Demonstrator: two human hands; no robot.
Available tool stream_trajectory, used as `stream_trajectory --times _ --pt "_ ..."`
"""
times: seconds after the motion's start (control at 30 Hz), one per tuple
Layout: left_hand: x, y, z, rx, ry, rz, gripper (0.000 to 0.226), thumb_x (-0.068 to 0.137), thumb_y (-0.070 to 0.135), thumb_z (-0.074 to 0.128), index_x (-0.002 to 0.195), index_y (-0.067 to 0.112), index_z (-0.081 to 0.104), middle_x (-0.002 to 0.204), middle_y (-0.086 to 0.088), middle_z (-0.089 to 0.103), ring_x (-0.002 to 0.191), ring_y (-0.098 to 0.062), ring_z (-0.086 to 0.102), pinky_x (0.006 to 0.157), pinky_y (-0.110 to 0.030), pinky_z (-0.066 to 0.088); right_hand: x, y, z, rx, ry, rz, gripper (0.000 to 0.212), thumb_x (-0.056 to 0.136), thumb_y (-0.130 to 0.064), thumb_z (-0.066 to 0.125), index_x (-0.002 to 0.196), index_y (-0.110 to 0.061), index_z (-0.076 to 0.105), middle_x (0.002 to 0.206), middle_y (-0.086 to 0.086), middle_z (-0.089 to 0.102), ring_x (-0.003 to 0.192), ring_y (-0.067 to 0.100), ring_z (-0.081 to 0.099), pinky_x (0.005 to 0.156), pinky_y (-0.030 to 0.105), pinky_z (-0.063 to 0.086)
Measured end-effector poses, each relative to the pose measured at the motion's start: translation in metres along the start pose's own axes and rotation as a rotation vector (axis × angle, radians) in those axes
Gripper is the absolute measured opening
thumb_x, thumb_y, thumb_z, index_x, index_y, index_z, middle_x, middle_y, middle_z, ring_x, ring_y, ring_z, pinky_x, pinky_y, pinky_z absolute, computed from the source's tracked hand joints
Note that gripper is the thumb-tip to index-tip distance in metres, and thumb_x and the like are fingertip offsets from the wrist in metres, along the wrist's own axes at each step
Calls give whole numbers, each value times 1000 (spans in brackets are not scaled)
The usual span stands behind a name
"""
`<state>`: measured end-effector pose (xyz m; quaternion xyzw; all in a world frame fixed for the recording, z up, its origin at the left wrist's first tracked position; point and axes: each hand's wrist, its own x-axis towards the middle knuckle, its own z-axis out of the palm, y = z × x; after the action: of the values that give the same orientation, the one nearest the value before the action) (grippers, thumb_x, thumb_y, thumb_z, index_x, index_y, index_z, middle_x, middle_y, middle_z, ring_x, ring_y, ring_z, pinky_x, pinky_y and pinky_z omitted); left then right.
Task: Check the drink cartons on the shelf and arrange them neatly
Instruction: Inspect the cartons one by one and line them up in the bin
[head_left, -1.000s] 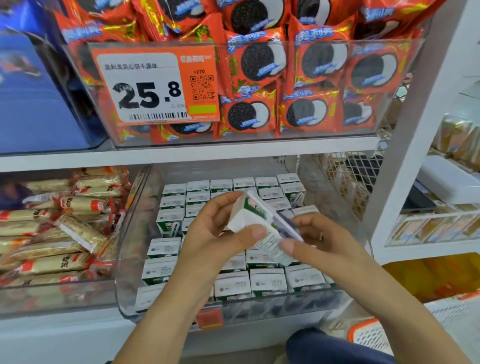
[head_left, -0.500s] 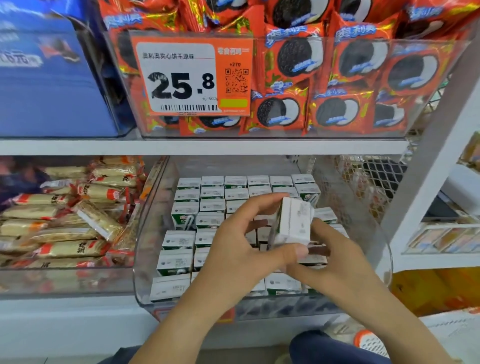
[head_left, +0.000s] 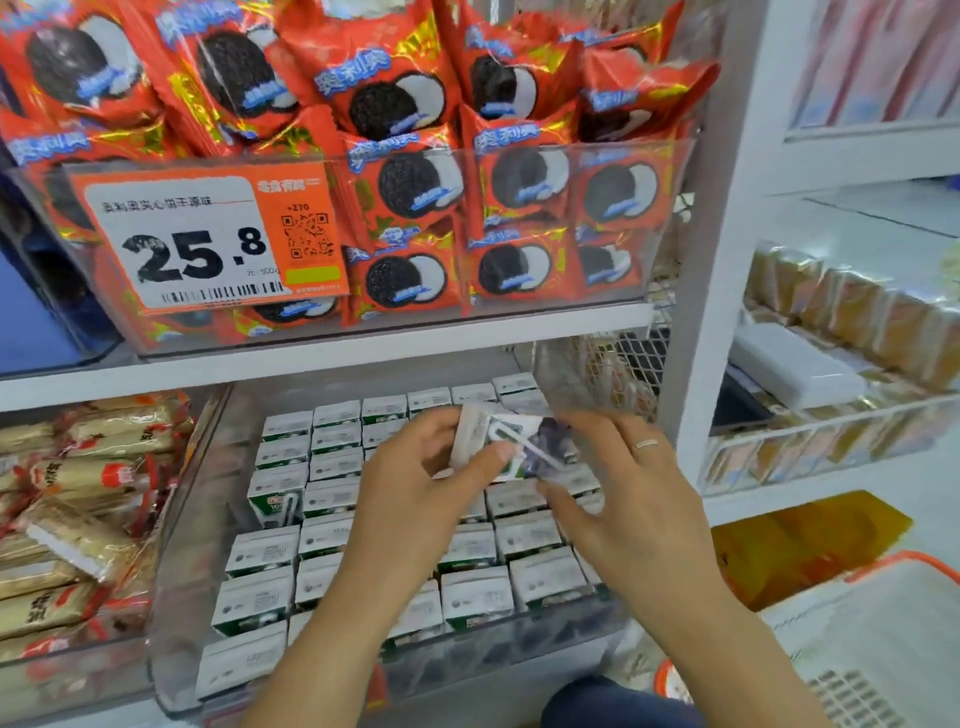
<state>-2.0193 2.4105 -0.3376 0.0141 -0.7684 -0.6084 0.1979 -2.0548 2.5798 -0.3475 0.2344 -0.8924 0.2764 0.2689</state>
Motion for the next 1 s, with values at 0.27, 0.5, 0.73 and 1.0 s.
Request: stream_trajectory --times 0.27,0.5,0.73,1.0 --pt "55 -17 26 240 -16 48 27 85 21 71 107 35 61 111 7 64 101 -11 61 79 -16 49 -6 52 -37 154 -301 327 38 83 -52 48 113 -32 62 101 -14 66 87 8 62 75 24 49" --pt "85 -23 47 477 -111 51 33 86 17 71 118 14 61 112 -4 64 97 -18 60 85 -35 50 0 60 -31 187 -374 314 23 93 -36 52 111 -29 64 94 -9 67 84 13 62 73 26 49" --pt "103 -17 56 635 -224 116 42 83 23 74 123 18 63 124 -3 62 112 -19 57 95 -27 44 -1 60 -31 195 -365 253 24 95 -34 47 108 -26 65 96 -6 70 82 10 63 70 22 51" --pt "96 -46 68 772 -223 51 45 83 31 73 126 20 63 126 1 64 111 -17 60 86 -14 39 -1 59 -27 159 -341 266 23 95 -34 45 102 -24 65 94 -4 69 79 13 61 68 23 50"
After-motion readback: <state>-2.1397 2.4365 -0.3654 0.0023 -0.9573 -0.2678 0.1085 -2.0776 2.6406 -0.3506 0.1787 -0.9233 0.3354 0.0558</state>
